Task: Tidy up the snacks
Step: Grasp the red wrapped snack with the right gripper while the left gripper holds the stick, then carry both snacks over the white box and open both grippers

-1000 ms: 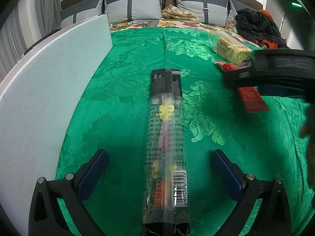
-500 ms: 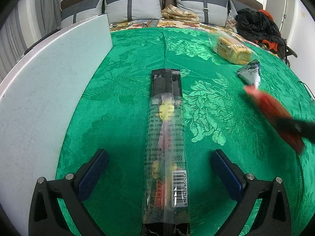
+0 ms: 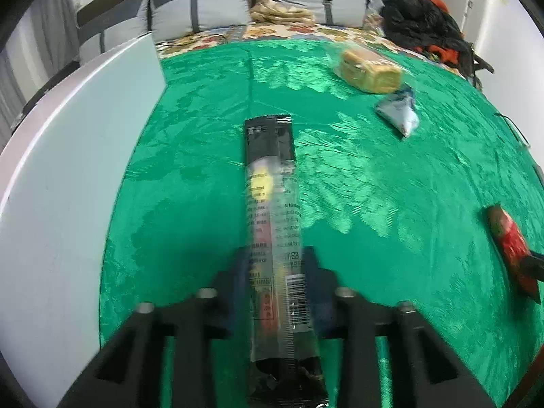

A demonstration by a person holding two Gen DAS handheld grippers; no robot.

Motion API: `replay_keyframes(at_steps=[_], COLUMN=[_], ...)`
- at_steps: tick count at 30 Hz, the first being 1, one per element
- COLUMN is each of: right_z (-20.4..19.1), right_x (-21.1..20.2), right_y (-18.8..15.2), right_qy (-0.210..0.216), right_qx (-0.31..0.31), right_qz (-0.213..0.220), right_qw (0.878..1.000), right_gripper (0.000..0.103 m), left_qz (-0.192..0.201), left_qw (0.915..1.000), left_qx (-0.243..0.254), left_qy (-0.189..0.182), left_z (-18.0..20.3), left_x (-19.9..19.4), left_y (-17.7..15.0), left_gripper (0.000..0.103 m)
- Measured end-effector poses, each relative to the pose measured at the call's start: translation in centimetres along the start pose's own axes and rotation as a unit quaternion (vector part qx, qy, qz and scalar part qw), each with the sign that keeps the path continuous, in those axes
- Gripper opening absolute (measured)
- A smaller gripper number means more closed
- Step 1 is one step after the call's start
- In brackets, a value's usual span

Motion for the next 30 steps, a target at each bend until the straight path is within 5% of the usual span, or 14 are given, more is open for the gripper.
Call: replay_keyframes(at_steps=[2, 9, 10, 11, 12, 22, 25, 30], right_z=[-0.3, -3.4, -3.5, -3.5, -3.4, -8.3, -13.1, -24.5], right_x=[0.2, 4.3, 4.5, 4.3, 4.0, -0.9, -2.0, -1.4], right_y=[0.4, 1.2, 1.2, 1.2, 1.3, 3.7, 5.9, 9.0], right_qy=[-0.012, -0.099, -0.110, -0.115, -0.120, 0.004, 0.050, 0.140], right_qx=[-0.009, -0.124, -0.132, -0.132, -0.124, -0.061, -0.078, -0.130], right_qz=[-0.015, -0.100, -0.097, -0.092, -0.087, -0.014, 0.016, 0.033], right_qw=[1.000, 0.982, 0.980, 0.980, 0.981, 0.998, 0.996, 0.981], right_gripper=[0.064, 0.068, 0.060, 0.027, 0.018, 0.016, 0.016, 0.016], left_qz=[-0.002, -0.001, 0.004, 0.008, 0.013, 0.088, 0.116, 0.144], left_qw=[1.0000, 0.9967, 0.9953, 0.9940, 0.9925, 0.9685, 0.9625, 0.9564], left_qx=[-0.004, -0.052, -0.064, -0.074, -0.083, -0.175, -0.197, -0.242], left_qy=[-0.005, -0.062, -0.073, -0.081, -0.088, -0.154, -0.146, -0.078], left_z=[-0.1, -1.6, -1.9, -2.3, -2.6, -8.0, -11.9, -21.6], left_x=[-0.3, -3.5, -4.4, -5.1, -5.9, -15.3, -17.7, -19.7], left_y=[-0.4, -2.9, -3.4, -3.6, -3.8, -3.7, -2.8, -2.7], left_gripper=[0.024, 0.021, 0.021, 0.021, 0.021, 0.021, 0.021, 0.021])
Point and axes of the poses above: each gripper's, at about its wrist camera, not at the fingertips, and x roughly the way its jaws point, z to its right, y to its top, the point moved 3 cm from there along x, roughly the way its jaws point, and after that the axes turned 11 degrees about y, right-handed, at the moved point
